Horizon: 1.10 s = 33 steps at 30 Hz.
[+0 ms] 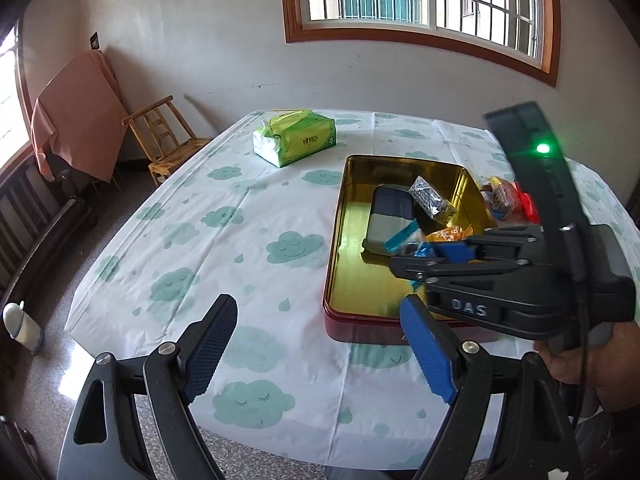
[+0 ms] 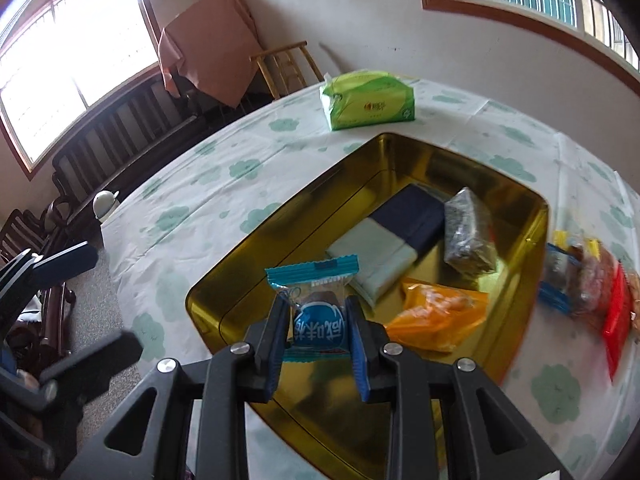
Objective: Organize snacks
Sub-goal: 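Carry the blue-wrapped candy into the gold tin and open the right gripper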
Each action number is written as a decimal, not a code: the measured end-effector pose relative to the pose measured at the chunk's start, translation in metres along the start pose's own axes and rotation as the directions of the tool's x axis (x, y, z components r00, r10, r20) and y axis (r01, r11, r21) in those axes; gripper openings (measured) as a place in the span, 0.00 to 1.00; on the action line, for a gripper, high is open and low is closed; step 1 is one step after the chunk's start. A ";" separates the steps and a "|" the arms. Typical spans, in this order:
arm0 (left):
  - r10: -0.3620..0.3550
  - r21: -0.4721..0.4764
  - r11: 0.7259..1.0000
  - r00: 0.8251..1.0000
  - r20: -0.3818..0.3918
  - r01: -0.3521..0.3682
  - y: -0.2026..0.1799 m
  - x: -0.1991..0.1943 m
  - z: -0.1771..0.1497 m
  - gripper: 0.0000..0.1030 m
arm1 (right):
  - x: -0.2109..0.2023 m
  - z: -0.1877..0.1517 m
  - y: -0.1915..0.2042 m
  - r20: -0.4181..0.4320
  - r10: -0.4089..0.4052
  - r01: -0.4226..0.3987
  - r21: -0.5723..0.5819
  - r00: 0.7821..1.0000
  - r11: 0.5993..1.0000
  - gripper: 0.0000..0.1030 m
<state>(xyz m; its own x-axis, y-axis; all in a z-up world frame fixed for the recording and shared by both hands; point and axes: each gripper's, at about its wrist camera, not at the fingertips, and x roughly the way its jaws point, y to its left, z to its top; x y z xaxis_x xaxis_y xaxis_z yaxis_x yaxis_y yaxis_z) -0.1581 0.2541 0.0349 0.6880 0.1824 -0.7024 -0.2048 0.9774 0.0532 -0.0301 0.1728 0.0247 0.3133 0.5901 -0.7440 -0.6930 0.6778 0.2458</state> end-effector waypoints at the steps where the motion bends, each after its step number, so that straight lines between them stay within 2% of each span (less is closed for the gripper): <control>1: 0.001 0.001 1.000 1.000 0.002 -0.001 0.001 0.000 0.000 0.80 | 0.003 0.001 0.000 -0.006 0.000 0.000 0.001 1.000 1.000 0.28; 15: 0.005 -0.001 1.000 1.000 -0.007 -0.005 0.009 0.008 -0.004 0.84 | 0.028 0.011 0.015 -0.059 -0.024 0.023 -0.019 0.998 1.000 0.29; 33: 0.012 0.006 1.000 1.000 -0.016 -0.011 0.010 0.013 -0.009 0.86 | 0.036 0.016 0.021 -0.056 -0.037 0.035 -0.023 0.998 0.999 0.31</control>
<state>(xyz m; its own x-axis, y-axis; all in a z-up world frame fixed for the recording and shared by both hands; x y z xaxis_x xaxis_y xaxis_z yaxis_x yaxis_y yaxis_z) -0.1574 0.2655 0.0203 0.6743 0.1920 -0.7130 -0.2088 0.9758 0.0653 -0.0229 0.2154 0.0132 0.3015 0.5395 -0.7862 -0.6965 0.6877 0.2048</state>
